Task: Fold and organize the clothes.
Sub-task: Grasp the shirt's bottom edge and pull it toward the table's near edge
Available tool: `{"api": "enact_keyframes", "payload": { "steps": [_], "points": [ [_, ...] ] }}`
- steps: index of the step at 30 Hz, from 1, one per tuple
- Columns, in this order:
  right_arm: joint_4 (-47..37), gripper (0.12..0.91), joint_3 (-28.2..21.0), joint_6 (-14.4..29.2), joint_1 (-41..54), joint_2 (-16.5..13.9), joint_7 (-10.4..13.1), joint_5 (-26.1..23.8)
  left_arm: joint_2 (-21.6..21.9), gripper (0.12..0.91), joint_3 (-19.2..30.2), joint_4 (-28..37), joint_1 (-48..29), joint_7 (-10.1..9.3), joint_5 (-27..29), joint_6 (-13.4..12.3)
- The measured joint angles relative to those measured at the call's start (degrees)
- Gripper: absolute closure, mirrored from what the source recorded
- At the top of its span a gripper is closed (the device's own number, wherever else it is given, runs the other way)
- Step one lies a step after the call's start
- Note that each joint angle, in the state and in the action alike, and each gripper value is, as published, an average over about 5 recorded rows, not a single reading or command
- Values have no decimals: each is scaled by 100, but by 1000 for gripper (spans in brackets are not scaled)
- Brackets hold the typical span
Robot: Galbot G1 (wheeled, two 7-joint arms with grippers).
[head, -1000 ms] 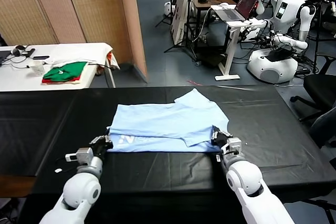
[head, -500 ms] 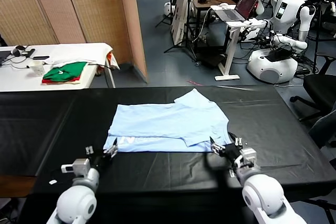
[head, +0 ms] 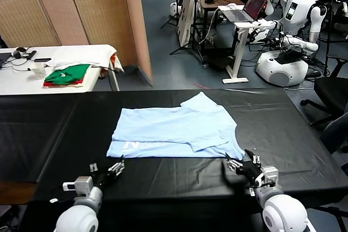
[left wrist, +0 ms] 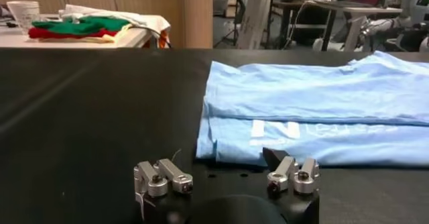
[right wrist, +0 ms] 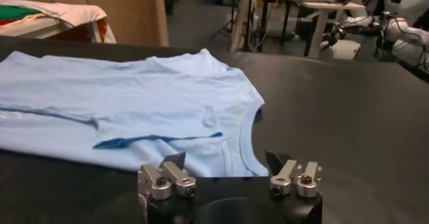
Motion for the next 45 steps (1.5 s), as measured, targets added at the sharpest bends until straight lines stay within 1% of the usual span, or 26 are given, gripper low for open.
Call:
{"api": "enact_keyframes", "payload": {
  "steps": [3, 4, 5, 6, 8, 9, 11, 12, 15, 18, 19, 21, 22, 24, 25, 26, 30, 32, 34, 35, 39, 42, 45],
  "points": [
    [-52, 766, -17, 9, 32, 4, -7, 12, 5, 431, 4, 39, -10, 2, 3, -11],
    [-63, 803, -18, 14, 43, 5, 3, 32, 7, 488, 8, 49, -13, 6, 3, -15],
    [-65, 842, -13, 15, 49, 1, 21, 65, 9, 563, 14, 58, -17, 11, 2, -18],
    [-58, 866, -3, 5, 51, -8, 52, 118, 11, 619, 21, 67, -23, 16, 1, -23],
    [-18, 884, 29, -65, 40, -45, 142, 280, 12, 736, 38, 81, -35, 25, -2, -30],
    [15, 885, 51, -119, 25, -72, 197, 376, 12, 779, 46, 86, -41, 26, -2, -33],
    [106, 885, 98, -252, -19, -141, 315, 590, 13, 846, 58, 83, -41, 12, 8, -32],
    [159, 885, 122, -321, -45, -179, 367, 693, 15, 864, 61, 72, -32, -3, 20, -25],
    [333, 885, 183, -493, -131, -307, 448, 926, 46, 884, 49, -1, 34, -98, 67, 30],
    [519, 885, 223, -561, -240, -431, 420, 979, 118, 883, -9, -126, 149, -237, 58, 138],
    [580, 878, 230, -569, -284, -461, 385, 950, 144, 883, -34, -181, 199, -272, 42, 173],
    [678, 828, 230, -579, -373, -499, 306, 859, 182, 883, -80, -306, 314, -309, 20, 222],
    [709, 784, 223, -580, -410, -509, 265, 804, 191, 883, -99, -366, 371, -312, 19, 231],
    [735, 665, 197, -572, -453, -513, 227, 728, 194, 883, -134, -466, 473, -308, 32, 230],
    [736, 608, 181, -567, -461, -509, 220, 701, 194, 883, -150, -501, 517, -304, 37, 225],
    [735, 532, 163, -563, -464, -502, 215, 680, 195, 883, -165, -524, 555, -300, 45, 219],
    [696, 305, 99, -553, -448, -468, 201, 629, 201, 883, -190, -548, 634, -283, 81, 189],
    [661, 211, 69, -549, -426, -458, 195, 608, 199, 883, -185, -545, 641, -280, 96, 179],
    [621, 167, 37, -538, -397, -449, 183, 568, 196, 883, -174, -540, 643, -276, 108, 172],
    [600, 169, 20, -528, -384, -444, 172, 534, 194, 883, -169, -537, 644, -275, 114, 168],
    [516, 247, -48, -445, -354, -424, 98, 315, 191, 883, -160, -517, 649, -268, 128, 154],
    [475, 349, -80, -389, -359, -417, 61, 176, 190, 883, -158, -500, 656, -263, 140, 144],
    [441, 494, -88, -369, -349, -427, 45, 133, 186, 883, -154, -492, 670, -259, 162, 135]
  ]
}}
